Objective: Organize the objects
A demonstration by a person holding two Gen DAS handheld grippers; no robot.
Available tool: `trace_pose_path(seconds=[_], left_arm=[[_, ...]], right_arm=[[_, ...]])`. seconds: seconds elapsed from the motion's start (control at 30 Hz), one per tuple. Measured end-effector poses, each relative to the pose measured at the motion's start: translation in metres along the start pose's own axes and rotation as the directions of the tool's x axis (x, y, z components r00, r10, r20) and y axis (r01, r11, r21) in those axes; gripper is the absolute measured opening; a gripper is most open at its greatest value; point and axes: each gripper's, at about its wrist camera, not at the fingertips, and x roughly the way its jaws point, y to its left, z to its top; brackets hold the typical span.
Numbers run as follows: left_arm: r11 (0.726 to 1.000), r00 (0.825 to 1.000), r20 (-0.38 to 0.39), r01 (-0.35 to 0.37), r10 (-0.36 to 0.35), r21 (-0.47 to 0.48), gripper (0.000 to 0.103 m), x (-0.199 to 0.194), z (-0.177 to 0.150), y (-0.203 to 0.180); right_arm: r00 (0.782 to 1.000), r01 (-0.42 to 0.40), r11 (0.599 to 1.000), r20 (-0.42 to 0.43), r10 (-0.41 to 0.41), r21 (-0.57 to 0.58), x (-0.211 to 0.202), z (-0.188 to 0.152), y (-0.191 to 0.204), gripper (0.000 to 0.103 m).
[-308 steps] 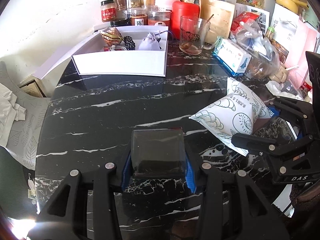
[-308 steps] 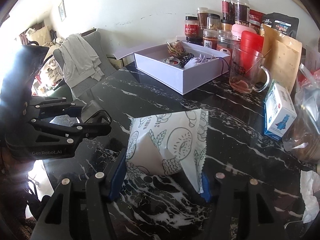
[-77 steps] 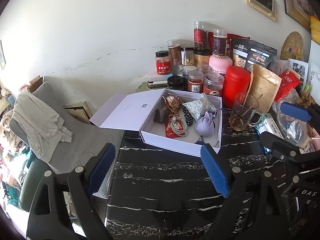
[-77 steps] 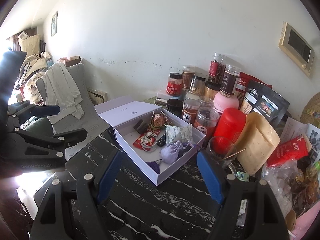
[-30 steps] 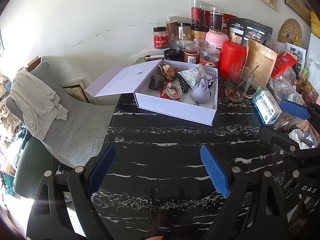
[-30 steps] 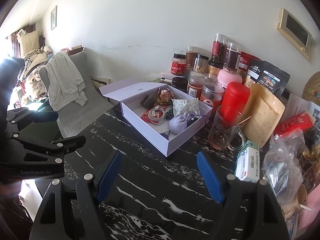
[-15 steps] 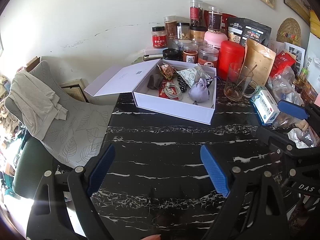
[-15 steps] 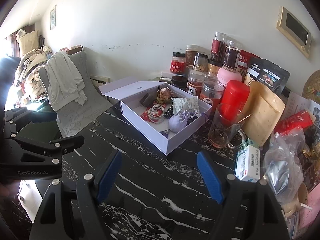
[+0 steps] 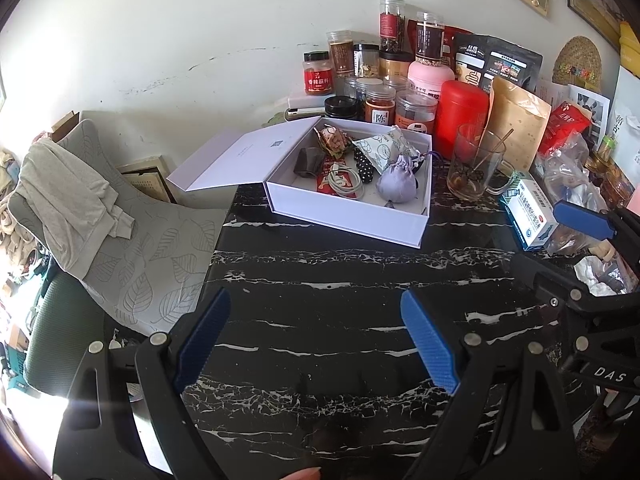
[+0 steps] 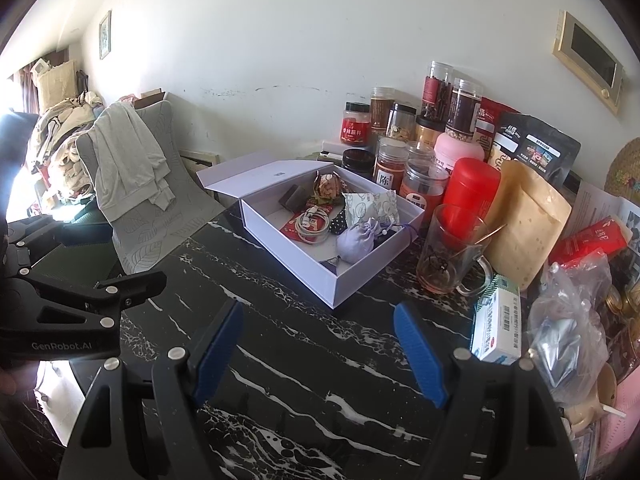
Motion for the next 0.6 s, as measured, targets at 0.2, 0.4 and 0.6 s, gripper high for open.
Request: trace_pose_path(seconds=[0.2, 0.4, 0.6], left_arm=[[1.0, 1.0, -0.003, -0.001, 0.001, 0.002, 0.086, -0.0007, -0.0013, 0.0003], [1.0, 1.0, -0.004, 0.0, 0.0, -0.002, 0.086, -0.0016, -0.0027, -0.0002], [1.0, 1.0, -0.007, -0.001, 0.001, 0.001, 0.086, -0.0009, -0.0041, 0.0001]], right_arm=[[1.0, 0.0, 1.0, -0.004, 0.0, 0.004, 0.0018, -0.0028, 0.0007, 0.078], [1.0, 0.0, 1.0, -0.005, 0.0, 0.005, 0.0016, -0.0033, 0.0011, 0.078], [1.0, 0.009, 1.0, -0.008, -0.009, 0.018, 0.001, -0.007, 0.0001, 0.078]])
